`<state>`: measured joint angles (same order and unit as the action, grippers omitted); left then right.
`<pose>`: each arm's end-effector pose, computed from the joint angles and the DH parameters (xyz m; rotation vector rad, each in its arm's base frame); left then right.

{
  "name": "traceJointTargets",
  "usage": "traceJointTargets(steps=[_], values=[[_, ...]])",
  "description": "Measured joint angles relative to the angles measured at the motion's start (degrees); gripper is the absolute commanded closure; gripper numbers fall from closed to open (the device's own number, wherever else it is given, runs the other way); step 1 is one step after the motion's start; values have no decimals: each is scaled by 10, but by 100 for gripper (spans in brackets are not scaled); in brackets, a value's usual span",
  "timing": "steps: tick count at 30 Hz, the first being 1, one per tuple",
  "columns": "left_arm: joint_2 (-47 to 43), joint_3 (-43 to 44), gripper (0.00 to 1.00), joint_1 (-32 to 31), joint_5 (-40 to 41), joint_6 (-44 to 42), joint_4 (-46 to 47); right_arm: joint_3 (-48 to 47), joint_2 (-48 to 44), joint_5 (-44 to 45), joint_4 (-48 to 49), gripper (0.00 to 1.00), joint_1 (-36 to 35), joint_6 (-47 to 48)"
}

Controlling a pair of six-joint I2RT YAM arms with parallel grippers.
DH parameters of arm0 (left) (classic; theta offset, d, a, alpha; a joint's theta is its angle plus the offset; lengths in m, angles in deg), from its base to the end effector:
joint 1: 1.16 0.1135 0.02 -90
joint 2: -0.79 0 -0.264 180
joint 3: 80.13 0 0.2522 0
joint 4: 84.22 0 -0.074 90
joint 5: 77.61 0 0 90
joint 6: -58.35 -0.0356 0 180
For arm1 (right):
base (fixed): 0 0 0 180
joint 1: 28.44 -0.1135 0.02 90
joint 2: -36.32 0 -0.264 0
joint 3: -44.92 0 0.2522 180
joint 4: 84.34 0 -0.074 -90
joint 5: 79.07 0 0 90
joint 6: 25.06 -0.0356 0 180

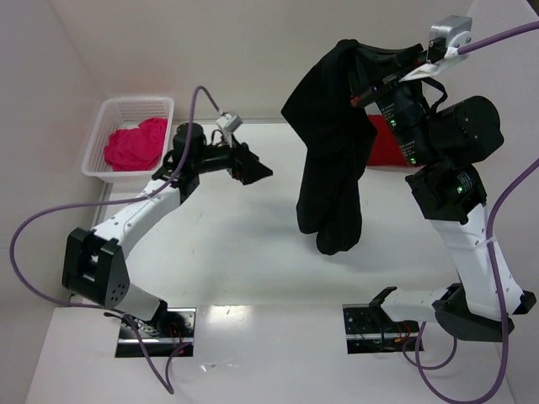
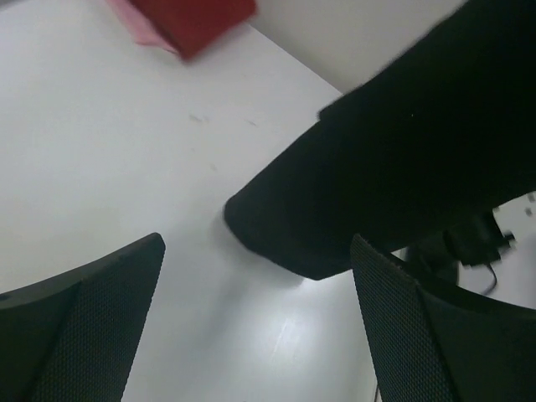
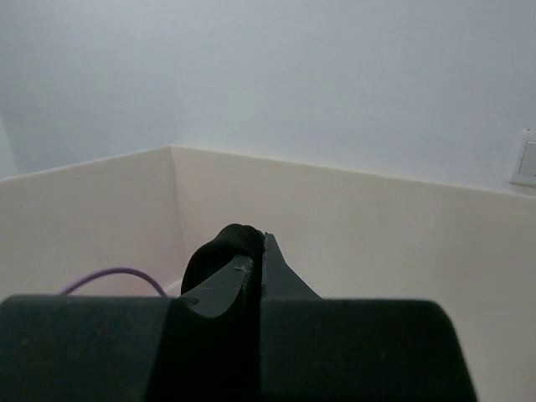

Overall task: Fold and stack the t-shirts
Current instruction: Flatten out the tshirt

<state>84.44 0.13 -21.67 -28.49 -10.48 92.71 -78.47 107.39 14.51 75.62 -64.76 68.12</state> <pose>0.3129 -0.1419 0.3496 0.5551 1.7002 -1.1303 0.1472 0.1055 0.6213 -0.2899 0.9782 0.4966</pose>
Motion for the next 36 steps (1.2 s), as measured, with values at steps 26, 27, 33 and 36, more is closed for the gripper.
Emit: traceJointTargets(steps=[26,27,33,36], values=[[117,30,51,-135,-168,-178,-140,-44,8,94,-65,100,0,43],[116,30,57,-135,-160,-180,-145,-44,8,99,-65,100,0,46],[69,22,100,-135,-81,-182,-158,-26,6,124,-57,100,0,59],[24,21,100,-135,-35,-180,-152,-7,4,140,-48,100,0,63]])
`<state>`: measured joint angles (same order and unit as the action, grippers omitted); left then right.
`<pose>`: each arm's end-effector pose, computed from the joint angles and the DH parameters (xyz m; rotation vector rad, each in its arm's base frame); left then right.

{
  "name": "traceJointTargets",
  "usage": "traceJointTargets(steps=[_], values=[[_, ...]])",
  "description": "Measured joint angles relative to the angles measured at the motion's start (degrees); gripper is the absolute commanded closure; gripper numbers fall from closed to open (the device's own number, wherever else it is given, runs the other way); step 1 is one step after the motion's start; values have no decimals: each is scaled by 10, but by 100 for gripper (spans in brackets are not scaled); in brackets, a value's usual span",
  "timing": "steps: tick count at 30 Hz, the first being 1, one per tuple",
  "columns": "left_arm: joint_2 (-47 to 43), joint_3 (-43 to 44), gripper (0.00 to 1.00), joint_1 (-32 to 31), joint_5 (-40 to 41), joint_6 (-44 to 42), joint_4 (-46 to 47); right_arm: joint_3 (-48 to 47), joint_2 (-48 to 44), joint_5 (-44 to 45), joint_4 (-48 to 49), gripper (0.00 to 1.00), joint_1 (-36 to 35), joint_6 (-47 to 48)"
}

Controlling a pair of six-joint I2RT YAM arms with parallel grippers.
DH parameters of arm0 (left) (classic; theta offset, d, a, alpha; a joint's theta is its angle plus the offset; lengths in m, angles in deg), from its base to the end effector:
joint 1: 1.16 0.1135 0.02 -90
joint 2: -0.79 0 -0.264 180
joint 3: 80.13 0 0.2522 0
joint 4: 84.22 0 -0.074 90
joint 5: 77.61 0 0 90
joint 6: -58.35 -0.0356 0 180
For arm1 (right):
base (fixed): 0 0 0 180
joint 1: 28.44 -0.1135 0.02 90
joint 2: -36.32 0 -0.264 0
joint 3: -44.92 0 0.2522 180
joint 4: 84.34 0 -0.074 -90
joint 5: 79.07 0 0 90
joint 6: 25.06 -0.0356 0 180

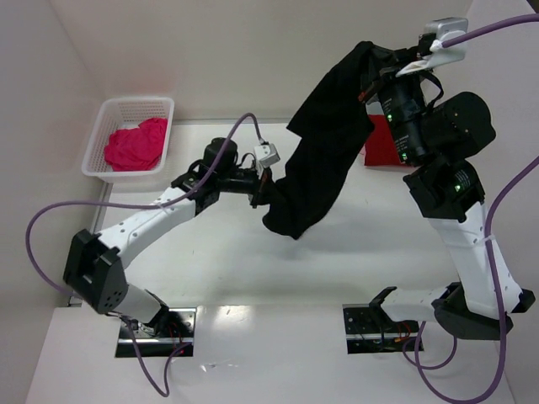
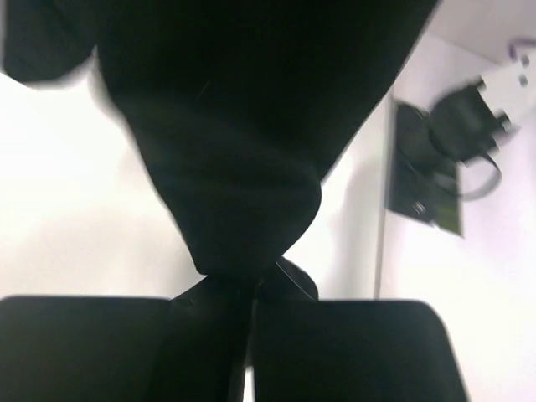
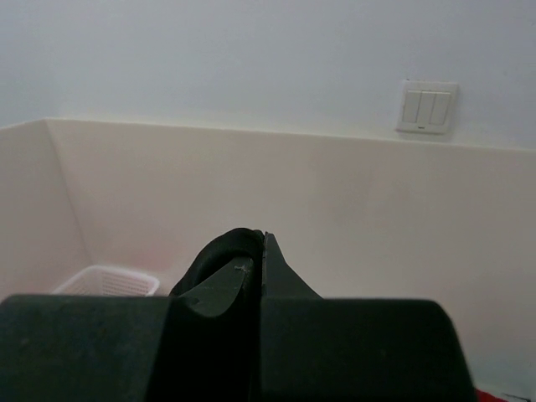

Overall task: Fold and stack the t-shirts
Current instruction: Flatten out the tshirt

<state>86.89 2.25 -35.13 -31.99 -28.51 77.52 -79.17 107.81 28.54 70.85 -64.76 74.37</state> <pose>0.2730 -0.2139 0.3233 1.0355 1.7368 -1.1725 0.1553 0.1008 0.6145 -0.1642 1.1015 0.2532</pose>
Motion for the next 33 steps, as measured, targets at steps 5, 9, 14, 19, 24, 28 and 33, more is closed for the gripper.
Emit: traceJointTargets(steps=[5,9,14,19,24,28,33], values=[[-87,2,100,5,86,-2,12,34,-4,23,21,100,0,6],[-136,27,100,28,144,-16,2,57,-5,45,43,100,0,13],[-166,99,96,50,238,-60,-26,107,-13,85,93,100,4,22],[-183,132,92,73,284,-92,-55,115,-18,97,115,100,9,25],[-205,83,66,98,298,-73,-58,95,-29,89,124,100,10,33],[-236,13,43,99,268,-39,-66,62,-29,72,127,100,10,35],[-256,-47,18,98,215,18,-50,34,-24,51,127,100,10,36]])
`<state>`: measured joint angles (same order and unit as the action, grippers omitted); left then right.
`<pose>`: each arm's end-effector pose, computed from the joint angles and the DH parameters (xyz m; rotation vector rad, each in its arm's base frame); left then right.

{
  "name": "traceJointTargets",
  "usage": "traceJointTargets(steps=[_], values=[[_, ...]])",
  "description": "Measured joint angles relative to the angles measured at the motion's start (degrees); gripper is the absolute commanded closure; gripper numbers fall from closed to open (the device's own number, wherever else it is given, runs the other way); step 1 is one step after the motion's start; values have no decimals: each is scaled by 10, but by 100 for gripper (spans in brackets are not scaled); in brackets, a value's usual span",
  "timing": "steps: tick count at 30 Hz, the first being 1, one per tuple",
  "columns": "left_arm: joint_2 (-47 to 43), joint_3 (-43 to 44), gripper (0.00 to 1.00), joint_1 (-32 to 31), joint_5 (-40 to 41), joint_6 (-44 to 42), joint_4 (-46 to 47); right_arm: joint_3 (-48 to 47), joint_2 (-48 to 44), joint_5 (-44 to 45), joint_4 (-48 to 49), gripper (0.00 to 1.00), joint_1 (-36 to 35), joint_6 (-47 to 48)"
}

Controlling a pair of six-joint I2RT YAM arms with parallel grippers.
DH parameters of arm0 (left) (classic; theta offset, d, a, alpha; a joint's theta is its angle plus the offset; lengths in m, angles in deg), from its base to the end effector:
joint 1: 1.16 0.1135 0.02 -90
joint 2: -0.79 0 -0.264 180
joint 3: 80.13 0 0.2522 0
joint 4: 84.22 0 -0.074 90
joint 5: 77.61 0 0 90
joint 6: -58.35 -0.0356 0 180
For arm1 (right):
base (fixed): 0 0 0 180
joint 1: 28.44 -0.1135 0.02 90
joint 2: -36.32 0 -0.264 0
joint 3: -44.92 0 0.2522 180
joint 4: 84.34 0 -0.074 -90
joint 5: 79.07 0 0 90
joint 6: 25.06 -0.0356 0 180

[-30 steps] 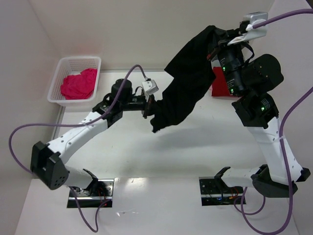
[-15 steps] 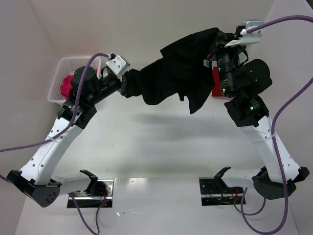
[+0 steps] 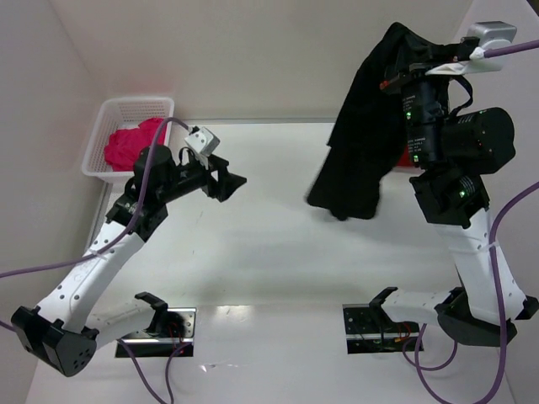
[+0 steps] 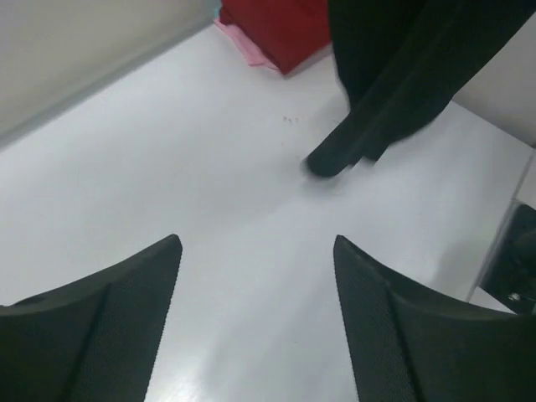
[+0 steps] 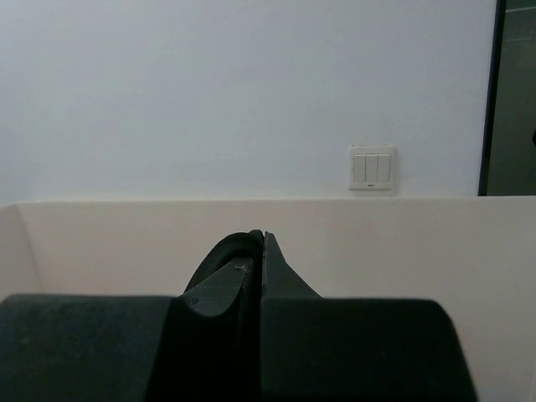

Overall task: Fold and stack the t-shirts
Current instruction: Flatten out the tshirt

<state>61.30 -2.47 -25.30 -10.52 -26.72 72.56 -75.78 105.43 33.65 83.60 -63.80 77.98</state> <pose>0.2108 -0.1097 0.4064 0.5861 1.6161 -0.7135 0.1425 0.0842 0.6258 -0.0183 0.9446 0.1856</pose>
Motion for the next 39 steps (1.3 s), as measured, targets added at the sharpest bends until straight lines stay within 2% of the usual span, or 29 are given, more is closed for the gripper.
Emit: traceJointTargets(steps=[3,7,11,17,21,29,34,39], values=[[-8,-37,11,-1,-22,31,18,-3,4,-9,0,100,0,0],[-3,-64,7,-18,-57,58,43,-3,13,-11,-2,100,0,0],[32,-63,0,-84,-73,56,70,-4,29,-6,-7,100,0,-2],[93,-58,0,-157,-40,59,102,-15,63,35,-36,100,0,-7],[112,-47,0,-189,33,66,126,-17,86,72,-57,100,0,-7],[153,-15,0,-251,263,90,174,-19,114,143,-91,100,0,-5],[229,16,0,-260,379,94,220,-33,115,149,-117,100,0,-25],[329,48,4,-258,451,71,276,-36,106,126,-133,100,0,-49]])
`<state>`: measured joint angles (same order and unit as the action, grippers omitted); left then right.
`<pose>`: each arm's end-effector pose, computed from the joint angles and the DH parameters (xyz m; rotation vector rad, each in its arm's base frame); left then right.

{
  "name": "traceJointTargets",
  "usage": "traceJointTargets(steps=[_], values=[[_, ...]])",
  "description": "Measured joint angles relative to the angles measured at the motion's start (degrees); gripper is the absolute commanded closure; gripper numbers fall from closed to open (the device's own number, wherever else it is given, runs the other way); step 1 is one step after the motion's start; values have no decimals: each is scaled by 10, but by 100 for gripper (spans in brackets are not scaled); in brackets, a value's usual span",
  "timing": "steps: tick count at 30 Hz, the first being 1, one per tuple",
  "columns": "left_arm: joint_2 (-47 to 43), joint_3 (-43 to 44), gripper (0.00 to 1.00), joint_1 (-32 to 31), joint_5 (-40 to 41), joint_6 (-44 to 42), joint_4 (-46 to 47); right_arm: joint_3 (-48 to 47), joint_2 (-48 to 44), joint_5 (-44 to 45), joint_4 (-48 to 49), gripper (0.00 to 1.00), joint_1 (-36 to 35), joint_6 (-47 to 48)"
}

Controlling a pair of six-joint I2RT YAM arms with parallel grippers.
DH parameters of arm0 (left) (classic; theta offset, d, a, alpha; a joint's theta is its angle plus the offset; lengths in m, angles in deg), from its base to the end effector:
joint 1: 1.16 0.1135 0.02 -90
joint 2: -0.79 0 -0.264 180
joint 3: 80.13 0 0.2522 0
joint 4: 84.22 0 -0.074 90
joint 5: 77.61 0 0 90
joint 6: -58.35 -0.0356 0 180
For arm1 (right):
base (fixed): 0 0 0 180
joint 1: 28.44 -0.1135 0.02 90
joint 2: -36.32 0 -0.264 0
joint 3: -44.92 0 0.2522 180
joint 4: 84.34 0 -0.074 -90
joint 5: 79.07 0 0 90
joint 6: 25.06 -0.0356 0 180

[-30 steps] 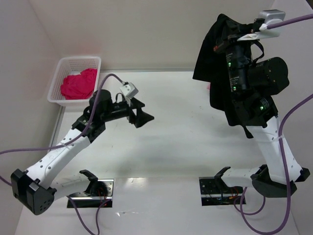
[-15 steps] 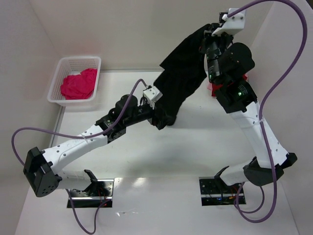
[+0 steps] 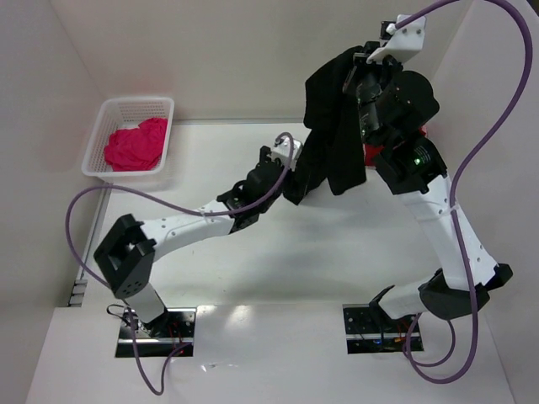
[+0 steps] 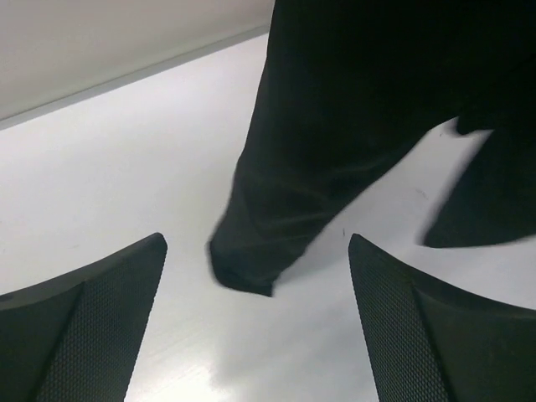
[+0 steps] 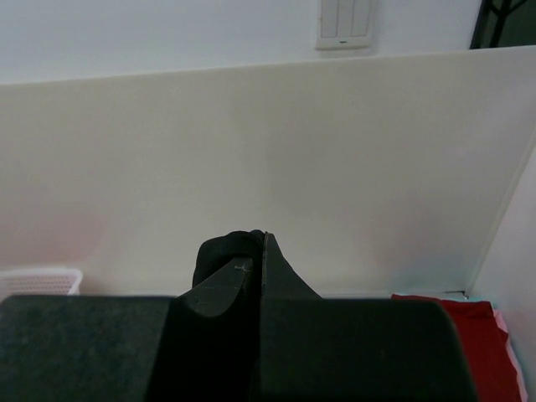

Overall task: Fold and stack the t-shirts
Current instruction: Flatten out the tshirt

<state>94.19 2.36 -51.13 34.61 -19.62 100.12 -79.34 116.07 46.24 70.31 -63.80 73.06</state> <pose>0.2609 -0.2896 0.3171 0.2672 1.6792 -0.4871 0.2160 0.1280 0.5839 0.0537 1.2986 0.0258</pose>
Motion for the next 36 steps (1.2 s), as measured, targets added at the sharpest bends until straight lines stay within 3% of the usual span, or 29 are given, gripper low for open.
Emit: traceJointTargets(steps=[3,5,10,12,13,14,18,22,31,36], values=[[47,21,12,6,-25,-23,21,0,-10,-16,-5,100,0,-8],[61,22,28,12,-63,-29,43,1,-20,-27,-6,100,0,-11],[68,22,58,44,-176,-16,105,11,-48,-42,-6,100,0,-14],[71,25,60,57,-223,-11,122,16,-59,-45,-5,100,0,-15],[75,30,56,61,-243,-11,128,16,-64,-46,-5,100,0,-16],[80,38,39,63,-265,-10,132,17,-68,-46,-4,100,0,-16],[101,82,7,61,-351,-10,111,18,-74,-47,-2,100,0,-14],[95,86,1,61,-416,-12,80,22,-74,-44,0,100,0,-6],[-34,9,1,72,-445,-43,-37,37,-76,-36,3,100,0,8],[-68,-4,1,70,-486,-42,-52,38,-76,-36,4,100,0,8]])
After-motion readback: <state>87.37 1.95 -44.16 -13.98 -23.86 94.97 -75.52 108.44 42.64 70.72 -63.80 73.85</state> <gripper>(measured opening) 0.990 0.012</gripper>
